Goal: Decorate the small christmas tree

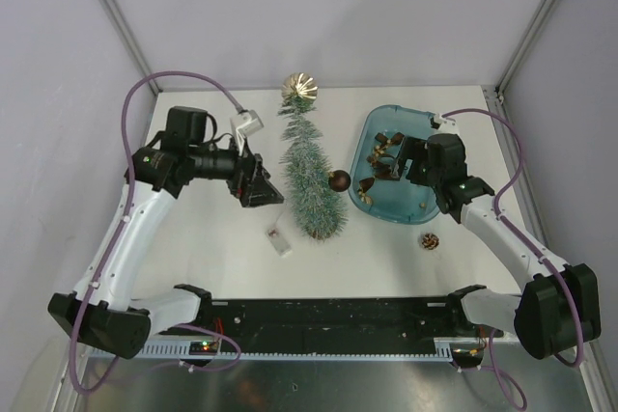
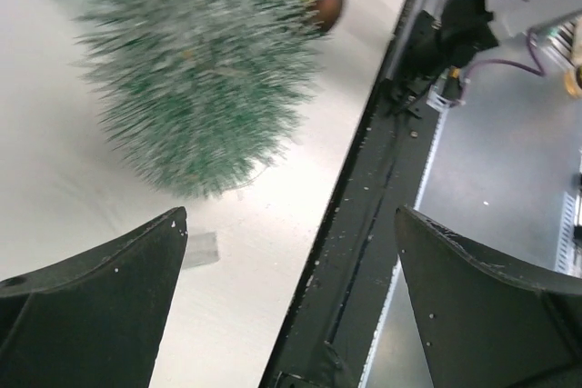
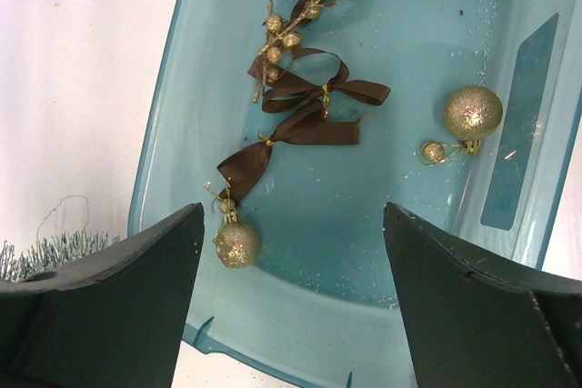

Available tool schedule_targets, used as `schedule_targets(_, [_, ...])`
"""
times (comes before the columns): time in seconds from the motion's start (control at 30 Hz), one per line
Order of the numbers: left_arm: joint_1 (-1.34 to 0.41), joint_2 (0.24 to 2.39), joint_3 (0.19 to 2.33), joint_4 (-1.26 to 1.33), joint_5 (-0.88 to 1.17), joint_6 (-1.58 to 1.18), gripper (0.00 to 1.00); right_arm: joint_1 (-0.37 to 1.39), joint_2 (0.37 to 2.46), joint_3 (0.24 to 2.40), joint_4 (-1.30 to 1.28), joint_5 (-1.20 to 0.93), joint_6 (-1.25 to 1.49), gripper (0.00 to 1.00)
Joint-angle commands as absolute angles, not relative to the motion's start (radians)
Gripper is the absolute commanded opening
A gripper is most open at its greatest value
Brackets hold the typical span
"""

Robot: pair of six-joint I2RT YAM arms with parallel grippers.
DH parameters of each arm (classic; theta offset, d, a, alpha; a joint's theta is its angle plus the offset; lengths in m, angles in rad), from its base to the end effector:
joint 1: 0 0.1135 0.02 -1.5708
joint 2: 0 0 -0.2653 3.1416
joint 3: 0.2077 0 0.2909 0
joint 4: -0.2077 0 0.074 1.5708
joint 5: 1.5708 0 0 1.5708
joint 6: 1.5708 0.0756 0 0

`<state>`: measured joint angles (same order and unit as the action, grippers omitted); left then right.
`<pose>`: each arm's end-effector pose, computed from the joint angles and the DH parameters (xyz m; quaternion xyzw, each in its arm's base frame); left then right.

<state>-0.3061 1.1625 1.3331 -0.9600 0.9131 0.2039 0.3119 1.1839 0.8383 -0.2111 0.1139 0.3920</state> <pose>0.2391 -0.1383 0.3791 0.3718 0.7607 -0.4246 0.3206 0.3211 0.0945 0.2404 0.0626 0.8710 0.1204 0.4722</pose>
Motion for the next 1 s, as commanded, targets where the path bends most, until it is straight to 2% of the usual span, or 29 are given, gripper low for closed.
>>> schedule_targets(0.0, [-0.188,1.176,1.369,-0.98,0.928,0.255,1.0,0.31,1.155,0.835,-0.172,0.141,0.409,0.84])
schedule_targets(0.23, [-0.134,1.28,1.334,-0.902,1.18,0.326,0.98,0.312,1.135,0.813,-0.179,0.144,0.415,0.83])
schedule_targets(0.43, [-0.135,1.402,1.33,-0.867,1.316,0.391,0.79,0.315,1.104,0.805,-0.188,0.144,0.43,0.8])
schedule_targets(0.57, [-0.135,1.442,1.319,-0.864,1.355,0.443,0.76,0.356,1.022,0.743,-0.188,0.121,0.496,0.79])
schedule_targets(0.87, [-0.134,1.537,1.31,-0.862,1.353,0.54,0.7,0.672,0.758,0.553,-0.118,0.111,0.667,0.75])
schedule_targets(0.97, [-0.134,1.576,1.318,-0.859,1.351,0.554,0.74,0.783,0.742,0.493,-0.017,0.095,0.687,0.74])
